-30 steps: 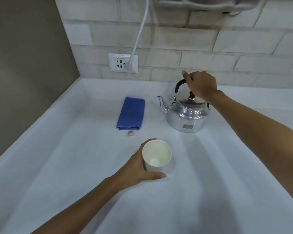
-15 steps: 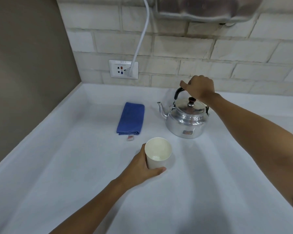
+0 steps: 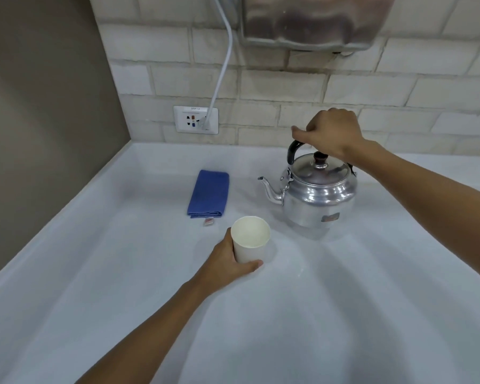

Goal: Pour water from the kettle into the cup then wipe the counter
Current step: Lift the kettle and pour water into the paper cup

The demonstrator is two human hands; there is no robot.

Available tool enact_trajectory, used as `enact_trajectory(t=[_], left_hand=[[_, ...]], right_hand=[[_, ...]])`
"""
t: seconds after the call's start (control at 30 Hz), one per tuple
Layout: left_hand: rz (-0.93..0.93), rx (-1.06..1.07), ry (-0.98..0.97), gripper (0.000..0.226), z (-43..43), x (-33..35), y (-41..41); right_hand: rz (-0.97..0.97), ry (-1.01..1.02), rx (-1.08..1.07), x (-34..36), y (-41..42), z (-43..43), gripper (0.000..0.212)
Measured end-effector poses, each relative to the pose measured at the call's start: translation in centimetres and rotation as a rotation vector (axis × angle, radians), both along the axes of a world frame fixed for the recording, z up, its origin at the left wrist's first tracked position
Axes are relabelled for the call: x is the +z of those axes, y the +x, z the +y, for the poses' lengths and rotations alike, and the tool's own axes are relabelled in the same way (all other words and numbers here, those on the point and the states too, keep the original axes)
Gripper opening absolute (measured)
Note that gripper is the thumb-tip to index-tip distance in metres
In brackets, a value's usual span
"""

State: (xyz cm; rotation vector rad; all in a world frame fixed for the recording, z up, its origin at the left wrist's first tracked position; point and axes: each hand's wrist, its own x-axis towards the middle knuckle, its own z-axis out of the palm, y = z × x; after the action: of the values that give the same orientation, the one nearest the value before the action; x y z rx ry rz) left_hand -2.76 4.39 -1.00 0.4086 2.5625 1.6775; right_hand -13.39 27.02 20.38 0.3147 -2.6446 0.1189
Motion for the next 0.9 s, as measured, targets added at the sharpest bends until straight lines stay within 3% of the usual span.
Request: enact_trajectory(t=[0.47,0.9], left_hand=[[0.017,-0.004,0.03,0.083,0.0,-0.1,0.1],[0.029,-0.01,0.029,0.083,0.0,0.0,0.1]], right_hand=[[0.081,0.32,0.145,1.4,6.7,-2.6,0.062],[0.113,0.468,0.216,2.2,7.9,-4.4,0.061]])
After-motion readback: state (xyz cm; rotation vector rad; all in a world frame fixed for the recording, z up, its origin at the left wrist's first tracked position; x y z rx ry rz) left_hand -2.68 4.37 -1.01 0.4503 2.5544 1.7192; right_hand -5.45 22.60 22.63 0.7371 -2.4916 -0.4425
